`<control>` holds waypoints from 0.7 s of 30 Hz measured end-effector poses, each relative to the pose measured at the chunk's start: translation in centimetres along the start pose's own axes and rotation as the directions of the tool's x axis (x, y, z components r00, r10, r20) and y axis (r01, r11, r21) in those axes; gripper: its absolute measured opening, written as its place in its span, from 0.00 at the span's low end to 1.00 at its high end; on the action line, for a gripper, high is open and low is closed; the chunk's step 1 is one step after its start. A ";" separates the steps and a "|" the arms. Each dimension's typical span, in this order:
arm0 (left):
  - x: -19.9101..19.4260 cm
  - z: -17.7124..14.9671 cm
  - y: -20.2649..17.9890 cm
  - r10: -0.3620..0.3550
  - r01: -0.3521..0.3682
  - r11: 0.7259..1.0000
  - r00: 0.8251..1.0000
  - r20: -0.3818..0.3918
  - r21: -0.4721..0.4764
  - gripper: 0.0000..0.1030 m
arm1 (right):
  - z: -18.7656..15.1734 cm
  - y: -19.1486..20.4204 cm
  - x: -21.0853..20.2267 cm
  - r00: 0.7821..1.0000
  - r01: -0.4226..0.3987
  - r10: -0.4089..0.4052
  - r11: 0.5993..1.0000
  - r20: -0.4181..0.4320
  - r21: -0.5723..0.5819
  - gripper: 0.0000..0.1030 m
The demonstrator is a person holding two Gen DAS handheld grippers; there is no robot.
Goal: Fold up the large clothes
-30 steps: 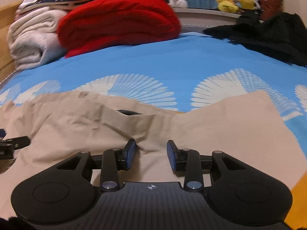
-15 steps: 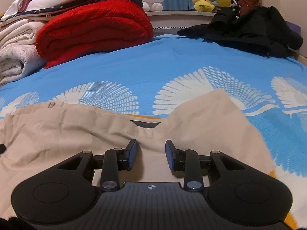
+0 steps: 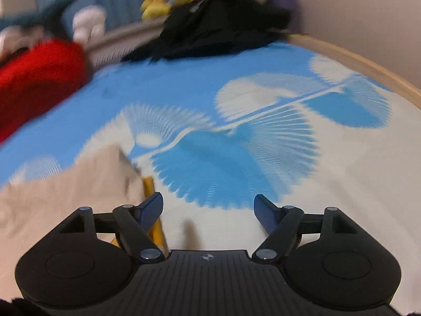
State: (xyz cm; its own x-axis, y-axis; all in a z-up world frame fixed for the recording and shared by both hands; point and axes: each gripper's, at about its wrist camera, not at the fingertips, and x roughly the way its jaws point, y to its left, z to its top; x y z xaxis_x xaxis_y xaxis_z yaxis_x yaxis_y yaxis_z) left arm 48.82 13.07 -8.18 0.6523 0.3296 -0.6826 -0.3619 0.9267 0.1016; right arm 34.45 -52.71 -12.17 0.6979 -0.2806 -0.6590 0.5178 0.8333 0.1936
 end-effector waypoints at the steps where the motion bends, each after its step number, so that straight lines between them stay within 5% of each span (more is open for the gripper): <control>1: -1.9 -0.2 -0.4 -0.039 0.039 0.999 0.999 0.013 0.002 1.00 | -0.1 -0.9 -1.7 1.000 -0.020 0.019 0.999 0.009 0.031 0.78; 4: -7.6 -1.9 -2.8 -0.186 0.186 0.982 0.982 0.016 0.014 1.00 | -1.1 -2.9 -6.0 0.997 -0.067 0.070 0.984 -0.013 0.166 0.81; 7: -12.5 -5.3 -6.0 -0.340 0.341 0.939 0.940 -0.019 0.053 1.00 | -4.3 -4.6 -9.8 0.988 -0.115 0.143 0.941 -0.066 0.319 0.83; 11: -16.2 -9.7 -10.7 -0.439 0.443 0.885 0.897 -0.060 0.146 1.00 | -10.3 -6.0 -12.9 0.967 -0.130 0.212 0.886 -0.140 0.445 0.84; 13: -16.7 -11.4 -13.0 -0.441 0.447 0.873 0.894 -0.076 0.196 1.00 | -12.7 -6.3 -13.4 0.954 -0.125 0.241 0.861 -0.178 0.493 0.85; 16: -15.6 -13.8 -16.0 -0.371 0.383 0.881 0.924 -0.096 0.278 1.00 | -15.4 -6.0 -12.5 0.940 -0.101 0.258 0.834 -0.221 0.543 0.87; 19: -13.6 -15.3 -17.0 -0.327 0.348 0.905 0.937 -0.122 0.246 1.00 | -15.1 -5.0 -12.2 0.959 -0.151 0.259 0.805 -0.112 0.573 0.87; 21: -12.8 -15.1 -16.6 -0.336 0.360 0.911 0.931 -0.144 0.199 1.00 | -15.2 -4.6 -10.3 0.944 -0.209 0.322 0.757 -0.074 0.619 0.90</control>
State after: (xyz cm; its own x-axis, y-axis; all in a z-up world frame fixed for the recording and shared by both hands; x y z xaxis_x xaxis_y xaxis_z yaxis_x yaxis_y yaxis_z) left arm 36.38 -9.30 -12.07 0.6328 -0.0306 -0.7737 0.0376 0.9993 -0.0087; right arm 17.35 -46.43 -17.29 0.7888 0.0384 -0.6135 0.5521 0.3945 0.7346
